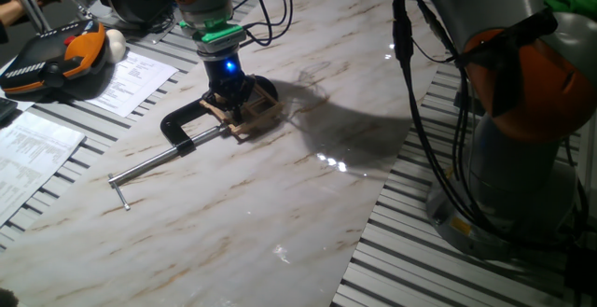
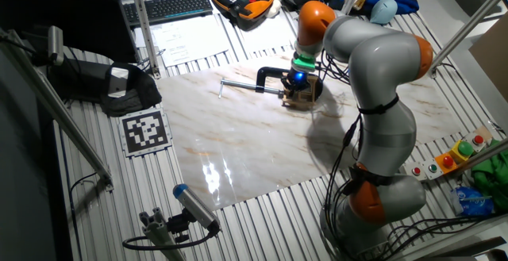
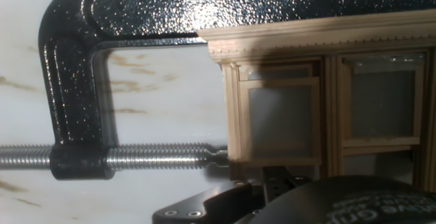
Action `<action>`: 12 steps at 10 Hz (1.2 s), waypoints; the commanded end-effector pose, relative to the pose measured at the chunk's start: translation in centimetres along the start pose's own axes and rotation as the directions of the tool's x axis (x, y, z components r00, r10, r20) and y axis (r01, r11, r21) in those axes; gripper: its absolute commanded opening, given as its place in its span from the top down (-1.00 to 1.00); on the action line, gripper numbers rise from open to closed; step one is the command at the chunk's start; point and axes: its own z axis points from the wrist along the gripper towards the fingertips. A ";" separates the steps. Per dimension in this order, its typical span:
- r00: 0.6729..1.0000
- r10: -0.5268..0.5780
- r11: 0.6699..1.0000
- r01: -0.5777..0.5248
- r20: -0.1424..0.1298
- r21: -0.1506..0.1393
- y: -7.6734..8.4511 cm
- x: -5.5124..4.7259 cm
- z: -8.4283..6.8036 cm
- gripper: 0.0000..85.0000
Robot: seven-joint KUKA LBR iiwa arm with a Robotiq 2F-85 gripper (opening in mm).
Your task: Open a sliding window
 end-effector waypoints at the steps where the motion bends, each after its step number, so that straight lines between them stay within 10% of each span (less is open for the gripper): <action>1: 1.000 -0.003 1.000 0.003 0.003 0.006 0.0 -0.1 0.0 1.00; 12: 0.999 -0.026 0.999 0.026 0.018 0.025 0.3 -0.8 -0.1 1.00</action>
